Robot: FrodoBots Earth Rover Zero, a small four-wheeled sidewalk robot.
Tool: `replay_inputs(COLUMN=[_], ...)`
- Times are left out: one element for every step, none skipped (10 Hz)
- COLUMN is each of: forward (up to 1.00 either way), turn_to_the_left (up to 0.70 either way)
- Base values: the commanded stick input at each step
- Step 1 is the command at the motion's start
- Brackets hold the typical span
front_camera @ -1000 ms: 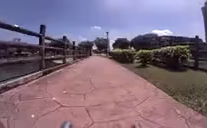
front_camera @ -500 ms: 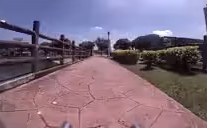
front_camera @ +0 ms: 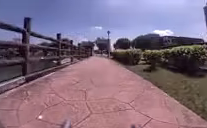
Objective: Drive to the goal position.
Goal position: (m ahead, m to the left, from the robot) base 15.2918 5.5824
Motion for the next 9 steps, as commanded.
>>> replay_inputs(forward=[0.70,0.70,0.70,0.70,0.70,0.70,0.70,0.70,0.70], turn_to_the_left=[0.00,0.00,-0.17,-0.33,-0.35,-0.35,-0.09,0.00,0.00])
